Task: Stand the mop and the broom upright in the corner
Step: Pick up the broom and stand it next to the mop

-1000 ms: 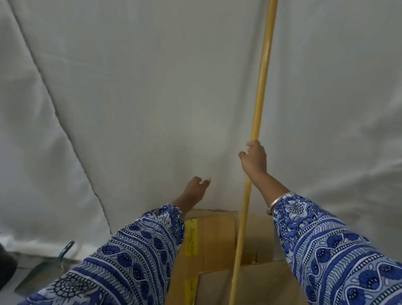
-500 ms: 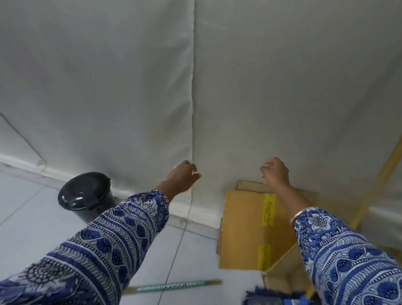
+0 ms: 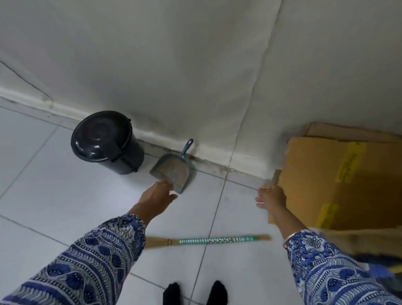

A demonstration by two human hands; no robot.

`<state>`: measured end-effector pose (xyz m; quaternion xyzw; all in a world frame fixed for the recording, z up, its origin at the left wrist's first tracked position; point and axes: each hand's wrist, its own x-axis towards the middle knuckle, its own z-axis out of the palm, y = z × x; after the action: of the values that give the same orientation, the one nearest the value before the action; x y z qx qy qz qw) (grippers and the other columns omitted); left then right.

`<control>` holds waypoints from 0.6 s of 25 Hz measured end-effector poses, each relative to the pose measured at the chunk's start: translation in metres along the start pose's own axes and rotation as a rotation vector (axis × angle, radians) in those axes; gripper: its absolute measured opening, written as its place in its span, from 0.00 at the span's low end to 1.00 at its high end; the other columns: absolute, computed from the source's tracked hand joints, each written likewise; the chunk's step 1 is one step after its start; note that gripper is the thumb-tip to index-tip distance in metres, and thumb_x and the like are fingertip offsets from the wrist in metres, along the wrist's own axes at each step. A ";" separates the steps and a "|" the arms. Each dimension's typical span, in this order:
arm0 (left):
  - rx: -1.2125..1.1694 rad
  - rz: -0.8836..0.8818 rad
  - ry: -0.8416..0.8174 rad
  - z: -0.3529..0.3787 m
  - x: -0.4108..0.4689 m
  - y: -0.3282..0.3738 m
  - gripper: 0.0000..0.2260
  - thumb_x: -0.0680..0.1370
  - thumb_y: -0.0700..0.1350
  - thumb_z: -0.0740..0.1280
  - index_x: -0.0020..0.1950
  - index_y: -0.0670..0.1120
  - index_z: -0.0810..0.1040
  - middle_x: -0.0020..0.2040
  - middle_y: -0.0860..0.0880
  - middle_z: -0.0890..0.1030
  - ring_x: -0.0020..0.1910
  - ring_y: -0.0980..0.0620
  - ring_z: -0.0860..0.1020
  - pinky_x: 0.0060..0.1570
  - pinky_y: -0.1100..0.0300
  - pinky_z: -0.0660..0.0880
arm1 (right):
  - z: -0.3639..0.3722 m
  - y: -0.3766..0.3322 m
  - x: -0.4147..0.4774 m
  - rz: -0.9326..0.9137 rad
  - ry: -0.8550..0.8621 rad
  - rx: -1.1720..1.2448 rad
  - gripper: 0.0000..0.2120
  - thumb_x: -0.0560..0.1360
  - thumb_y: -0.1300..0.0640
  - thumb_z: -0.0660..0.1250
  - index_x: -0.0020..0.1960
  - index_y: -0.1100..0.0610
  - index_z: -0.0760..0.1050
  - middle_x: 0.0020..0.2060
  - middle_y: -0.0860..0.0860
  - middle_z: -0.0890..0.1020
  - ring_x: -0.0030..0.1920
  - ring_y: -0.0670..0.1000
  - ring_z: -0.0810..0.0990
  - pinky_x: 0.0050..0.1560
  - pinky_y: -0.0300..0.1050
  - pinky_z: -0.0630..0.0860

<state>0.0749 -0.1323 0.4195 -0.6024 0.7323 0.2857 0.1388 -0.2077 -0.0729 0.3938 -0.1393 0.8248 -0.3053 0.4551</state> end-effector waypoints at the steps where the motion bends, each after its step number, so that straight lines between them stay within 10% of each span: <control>1: 0.015 -0.015 -0.059 0.030 0.020 -0.017 0.16 0.78 0.48 0.63 0.63 0.42 0.74 0.65 0.45 0.75 0.62 0.45 0.74 0.59 0.51 0.72 | 0.027 0.025 0.024 0.070 -0.020 0.017 0.05 0.75 0.67 0.61 0.42 0.60 0.71 0.32 0.56 0.73 0.25 0.51 0.75 0.26 0.40 0.74; 8: 0.058 -0.010 -0.341 0.283 0.133 -0.101 0.17 0.78 0.47 0.62 0.65 0.40 0.70 0.65 0.44 0.73 0.66 0.46 0.70 0.63 0.50 0.71 | 0.189 0.252 0.159 0.466 0.013 0.097 0.15 0.74 0.66 0.62 0.29 0.61 0.67 0.27 0.56 0.71 0.24 0.53 0.72 0.33 0.46 0.73; 12: 0.132 0.044 -0.366 0.395 0.161 -0.128 0.17 0.76 0.46 0.66 0.62 0.41 0.71 0.61 0.44 0.74 0.62 0.45 0.72 0.58 0.50 0.73 | 0.232 0.356 0.204 0.648 0.106 0.237 0.11 0.75 0.60 0.65 0.52 0.68 0.72 0.30 0.57 0.73 0.27 0.52 0.73 0.55 0.55 0.79; 15: 0.231 0.089 -0.337 0.439 0.174 -0.134 0.18 0.76 0.46 0.66 0.63 0.42 0.69 0.61 0.44 0.74 0.61 0.45 0.73 0.57 0.49 0.74 | 0.243 0.386 0.228 0.724 0.126 0.382 0.13 0.75 0.56 0.66 0.55 0.61 0.69 0.32 0.57 0.71 0.28 0.51 0.69 0.49 0.47 0.80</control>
<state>0.1008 -0.0299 -0.0600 -0.4933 0.7525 0.3025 0.3145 -0.1104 0.0184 -0.0984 0.2658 0.7752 -0.2808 0.4995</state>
